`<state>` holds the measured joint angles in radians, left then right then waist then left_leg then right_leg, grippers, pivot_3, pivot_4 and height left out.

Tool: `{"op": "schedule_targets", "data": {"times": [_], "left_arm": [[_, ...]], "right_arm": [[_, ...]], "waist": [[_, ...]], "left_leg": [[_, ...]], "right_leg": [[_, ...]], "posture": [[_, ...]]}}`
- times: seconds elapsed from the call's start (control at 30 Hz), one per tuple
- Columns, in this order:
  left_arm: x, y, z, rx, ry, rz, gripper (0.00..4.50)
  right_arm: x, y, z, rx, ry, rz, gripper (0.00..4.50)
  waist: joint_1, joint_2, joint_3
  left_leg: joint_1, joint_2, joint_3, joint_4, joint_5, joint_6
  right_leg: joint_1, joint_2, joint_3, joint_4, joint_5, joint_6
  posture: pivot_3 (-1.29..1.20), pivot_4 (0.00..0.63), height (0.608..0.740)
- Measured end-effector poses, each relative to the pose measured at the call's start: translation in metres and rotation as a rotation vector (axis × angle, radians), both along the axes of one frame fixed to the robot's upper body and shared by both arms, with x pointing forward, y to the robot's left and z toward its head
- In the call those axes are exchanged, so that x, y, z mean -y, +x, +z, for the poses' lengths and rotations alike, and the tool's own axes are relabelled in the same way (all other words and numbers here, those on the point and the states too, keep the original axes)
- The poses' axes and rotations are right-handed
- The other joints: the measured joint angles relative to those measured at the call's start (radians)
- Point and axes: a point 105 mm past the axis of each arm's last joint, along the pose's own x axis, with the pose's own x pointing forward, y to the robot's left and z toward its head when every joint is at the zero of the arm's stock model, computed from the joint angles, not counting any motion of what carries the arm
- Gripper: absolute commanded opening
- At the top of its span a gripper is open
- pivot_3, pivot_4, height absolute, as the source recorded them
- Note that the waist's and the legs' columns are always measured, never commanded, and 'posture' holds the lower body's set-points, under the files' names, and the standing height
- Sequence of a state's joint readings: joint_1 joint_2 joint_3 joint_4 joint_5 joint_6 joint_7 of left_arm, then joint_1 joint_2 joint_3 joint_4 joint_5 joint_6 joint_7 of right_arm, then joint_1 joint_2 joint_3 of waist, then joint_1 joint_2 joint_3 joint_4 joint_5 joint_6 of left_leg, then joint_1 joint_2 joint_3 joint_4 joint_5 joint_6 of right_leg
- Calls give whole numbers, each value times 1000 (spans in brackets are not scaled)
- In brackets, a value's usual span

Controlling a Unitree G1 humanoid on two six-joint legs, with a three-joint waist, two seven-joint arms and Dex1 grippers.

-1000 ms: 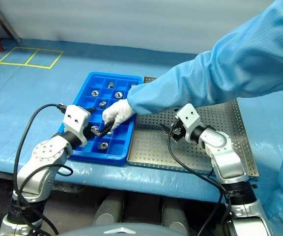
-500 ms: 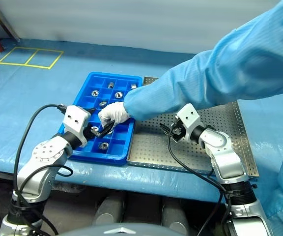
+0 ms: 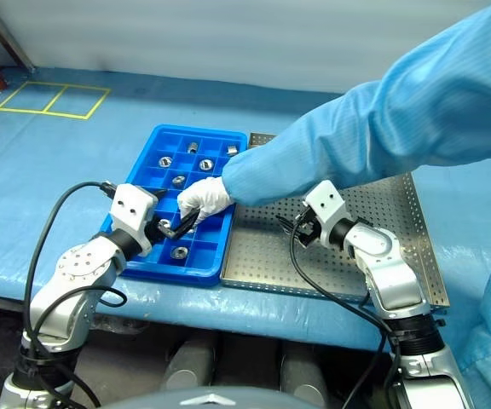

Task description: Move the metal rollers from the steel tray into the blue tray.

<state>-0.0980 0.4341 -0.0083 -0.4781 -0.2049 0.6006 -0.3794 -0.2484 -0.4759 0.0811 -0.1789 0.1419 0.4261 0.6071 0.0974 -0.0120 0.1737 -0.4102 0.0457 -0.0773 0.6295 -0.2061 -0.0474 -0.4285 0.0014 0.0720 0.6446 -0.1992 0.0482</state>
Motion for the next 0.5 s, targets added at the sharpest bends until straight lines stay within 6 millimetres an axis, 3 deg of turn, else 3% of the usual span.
{"op": "schedule_targets", "data": {"times": [0.33, 0.5], "left_arm": [[0, 0, 0, 1, -2, 2, 4369], [0, 0, 0, 0, -3, 1, 4369]], "right_arm": [[-1, 0, 0, -1, 3, 4, 4474], [-14, -11, 8, -6, 54, 98, 4474]], "waist": [[0, 0, 0], [0, 0, 0]], "left_leg": [[0, 0, 0, 0, 0, 0], [0, 0, 0, 0, 0, 0]], "right_leg": [[0, 0, 0, 0, 0, 0], [0, 0, 0, 0, 0, 0]], "posture": [[299, 150, 740], [300, 150, 740]]}}
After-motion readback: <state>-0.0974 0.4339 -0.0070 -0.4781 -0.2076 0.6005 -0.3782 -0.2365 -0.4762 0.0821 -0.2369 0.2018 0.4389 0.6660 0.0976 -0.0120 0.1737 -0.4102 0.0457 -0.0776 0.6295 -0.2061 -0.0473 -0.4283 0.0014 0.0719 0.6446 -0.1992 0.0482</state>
